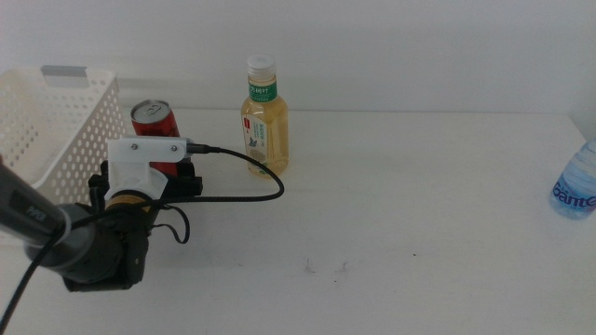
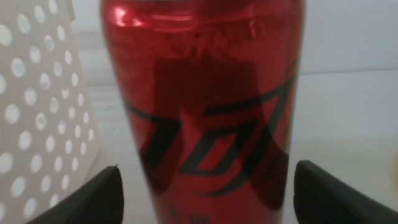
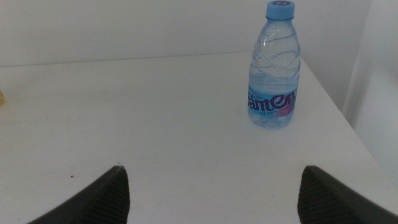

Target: Use arms to grab the bottles and put them into the dustbin to the left of the table.

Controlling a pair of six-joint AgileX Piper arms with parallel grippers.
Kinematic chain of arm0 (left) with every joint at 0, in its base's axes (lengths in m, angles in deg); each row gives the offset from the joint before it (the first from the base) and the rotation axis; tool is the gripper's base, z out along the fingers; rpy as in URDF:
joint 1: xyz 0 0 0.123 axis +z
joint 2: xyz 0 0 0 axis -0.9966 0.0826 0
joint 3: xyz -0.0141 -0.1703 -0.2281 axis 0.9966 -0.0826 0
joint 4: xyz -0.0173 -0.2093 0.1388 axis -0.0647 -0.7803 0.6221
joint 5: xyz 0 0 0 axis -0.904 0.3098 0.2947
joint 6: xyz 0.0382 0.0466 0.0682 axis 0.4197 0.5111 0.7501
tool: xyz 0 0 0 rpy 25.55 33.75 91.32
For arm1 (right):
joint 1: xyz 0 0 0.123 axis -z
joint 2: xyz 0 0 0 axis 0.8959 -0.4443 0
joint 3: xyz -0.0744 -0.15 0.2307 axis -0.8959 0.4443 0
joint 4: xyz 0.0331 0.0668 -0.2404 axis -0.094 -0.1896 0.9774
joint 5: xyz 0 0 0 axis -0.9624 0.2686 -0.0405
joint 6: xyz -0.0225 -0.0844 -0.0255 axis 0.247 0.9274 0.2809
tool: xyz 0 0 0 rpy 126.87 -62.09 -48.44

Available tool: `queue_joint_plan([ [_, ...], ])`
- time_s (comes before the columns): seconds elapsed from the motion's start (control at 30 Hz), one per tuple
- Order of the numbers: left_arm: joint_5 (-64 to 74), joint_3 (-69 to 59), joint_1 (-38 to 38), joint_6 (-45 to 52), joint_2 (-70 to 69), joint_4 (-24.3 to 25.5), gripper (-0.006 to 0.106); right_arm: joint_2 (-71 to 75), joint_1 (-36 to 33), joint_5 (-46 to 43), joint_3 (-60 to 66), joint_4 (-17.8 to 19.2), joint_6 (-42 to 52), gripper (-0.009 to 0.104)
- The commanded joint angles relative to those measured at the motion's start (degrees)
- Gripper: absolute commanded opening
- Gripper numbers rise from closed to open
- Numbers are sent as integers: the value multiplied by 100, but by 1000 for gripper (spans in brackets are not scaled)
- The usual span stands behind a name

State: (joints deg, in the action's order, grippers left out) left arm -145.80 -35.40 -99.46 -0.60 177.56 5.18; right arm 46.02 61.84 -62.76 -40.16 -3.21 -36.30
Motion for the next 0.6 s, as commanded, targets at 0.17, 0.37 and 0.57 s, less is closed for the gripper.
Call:
queue_joint_plan([
  [0.17, -23, 669, 6, 170, 487, -177, 94, 22, 30, -43, 21, 62, 38, 87],
  [0.37, -32, 941, 6, 466, 709, -216, 90, 22, 30, -43, 21, 62, 38, 87],
  [0.57, -70, 812, -6, 621, 443, -154, 45, 22, 30, -43, 21, 62, 38, 87],
])
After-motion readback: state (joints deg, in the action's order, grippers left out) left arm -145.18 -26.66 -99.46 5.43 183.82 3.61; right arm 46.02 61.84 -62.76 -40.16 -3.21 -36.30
